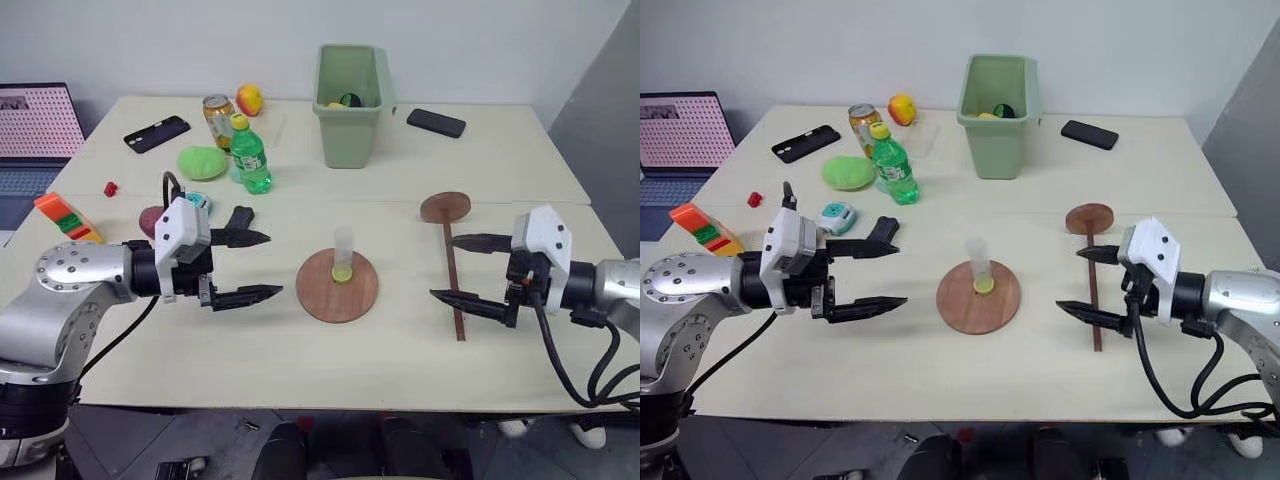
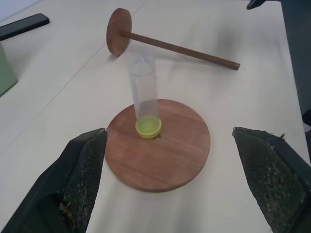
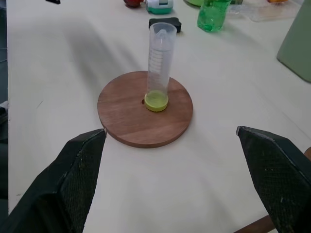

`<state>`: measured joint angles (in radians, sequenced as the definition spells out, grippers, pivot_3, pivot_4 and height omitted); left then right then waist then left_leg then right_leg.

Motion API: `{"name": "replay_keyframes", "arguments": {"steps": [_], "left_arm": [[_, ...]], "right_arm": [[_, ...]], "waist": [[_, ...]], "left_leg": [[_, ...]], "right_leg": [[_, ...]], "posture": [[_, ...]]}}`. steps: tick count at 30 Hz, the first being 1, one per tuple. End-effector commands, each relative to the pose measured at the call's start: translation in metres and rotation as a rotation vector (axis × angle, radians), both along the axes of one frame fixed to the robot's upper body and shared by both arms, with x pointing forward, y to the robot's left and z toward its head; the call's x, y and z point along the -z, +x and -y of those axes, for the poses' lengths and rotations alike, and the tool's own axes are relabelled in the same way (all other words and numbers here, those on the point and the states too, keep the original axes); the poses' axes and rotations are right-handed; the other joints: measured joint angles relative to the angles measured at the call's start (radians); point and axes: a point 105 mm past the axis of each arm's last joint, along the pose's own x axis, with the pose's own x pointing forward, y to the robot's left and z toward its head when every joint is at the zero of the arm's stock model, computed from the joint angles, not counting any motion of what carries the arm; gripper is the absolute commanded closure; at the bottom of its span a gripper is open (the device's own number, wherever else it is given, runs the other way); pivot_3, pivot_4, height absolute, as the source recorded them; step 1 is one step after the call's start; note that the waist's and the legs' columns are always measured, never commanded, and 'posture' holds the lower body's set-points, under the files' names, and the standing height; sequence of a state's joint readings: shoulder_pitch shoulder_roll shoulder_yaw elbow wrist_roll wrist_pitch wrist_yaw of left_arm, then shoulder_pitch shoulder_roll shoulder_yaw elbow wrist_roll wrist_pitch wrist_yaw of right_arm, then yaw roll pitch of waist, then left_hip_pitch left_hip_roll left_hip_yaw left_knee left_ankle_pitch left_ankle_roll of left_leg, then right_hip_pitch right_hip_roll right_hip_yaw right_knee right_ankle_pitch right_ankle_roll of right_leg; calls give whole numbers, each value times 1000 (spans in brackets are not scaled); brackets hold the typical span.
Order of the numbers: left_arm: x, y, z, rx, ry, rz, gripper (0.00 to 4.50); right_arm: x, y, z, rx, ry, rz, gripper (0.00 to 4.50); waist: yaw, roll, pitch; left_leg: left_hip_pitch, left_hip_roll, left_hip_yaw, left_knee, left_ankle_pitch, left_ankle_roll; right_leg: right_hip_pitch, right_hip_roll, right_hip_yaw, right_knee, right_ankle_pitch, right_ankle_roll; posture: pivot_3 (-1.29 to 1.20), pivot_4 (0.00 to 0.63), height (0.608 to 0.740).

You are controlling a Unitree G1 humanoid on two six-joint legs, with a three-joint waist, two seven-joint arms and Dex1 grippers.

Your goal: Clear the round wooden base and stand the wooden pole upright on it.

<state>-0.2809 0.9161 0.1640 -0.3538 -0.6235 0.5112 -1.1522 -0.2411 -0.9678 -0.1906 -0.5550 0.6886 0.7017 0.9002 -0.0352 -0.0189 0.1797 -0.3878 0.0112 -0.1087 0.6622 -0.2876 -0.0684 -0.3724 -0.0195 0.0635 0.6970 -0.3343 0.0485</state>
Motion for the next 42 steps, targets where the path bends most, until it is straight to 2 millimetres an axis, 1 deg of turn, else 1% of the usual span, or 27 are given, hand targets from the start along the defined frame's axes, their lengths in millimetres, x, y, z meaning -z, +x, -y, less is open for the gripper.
{"name": "replay_keyframes", "arguments": {"steps": [1,4,19,33,37,39,41,42], "left_arm": [[-9,-4,2,0,-45,17,201],[-6,-5,6,0,-33,13,201],[-12,-2,7,38,-47,20,201],[-13,1,3,61,-32,23,201],[-6,6,7,49,-11,21,201],[0,15,17,50,-34,-9,201],[4,20,26,65,-50,-35,201],[10,23,31,72,-51,-50,201]], "right_arm": [[-9,1,-1,-16,-3,47,0],[-9,2,-2,-9,5,49,0],[-7,-2,-3,14,26,49,0],[-6,-4,-6,18,38,43,0],[-6,-4,-10,14,54,45,0],[-7,-4,-13,2,61,46,0],[-8,-5,-15,-9,63,46,0],[-9,-5,-17,-13,64,48,0]], "waist": [[1,0,0],[2,0,0],[3,0,0],[3,0,0],[3,0,0],[3,0,0],[4,0,0],[3,0,0]], "left_leg": [[0,0,0,0,0,0],[0,0,0,0,0,0],[0,0,0,0,0,0],[0,0,0,0,0,0],[0,0,0,0,0,0],[0,-1,0,0,0,0],[0,-1,0,1,0,0],[0,-1,0,1,0,0]], "right_leg": [[0,0,0,0,0,0],[0,0,0,0,0,0],[0,0,0,0,0,0],[0,0,0,0,0,0],[0,0,0,0,0,0],[0,0,0,0,0,0],[0,0,0,0,0,0],[0,0,-1,0,0,0]], "posture": [[0,150,740],[0,150,740],[0,150,740],[0,150,740],[0,150,740],[0,150,740],[0,150,740],[0,150,740]]}}
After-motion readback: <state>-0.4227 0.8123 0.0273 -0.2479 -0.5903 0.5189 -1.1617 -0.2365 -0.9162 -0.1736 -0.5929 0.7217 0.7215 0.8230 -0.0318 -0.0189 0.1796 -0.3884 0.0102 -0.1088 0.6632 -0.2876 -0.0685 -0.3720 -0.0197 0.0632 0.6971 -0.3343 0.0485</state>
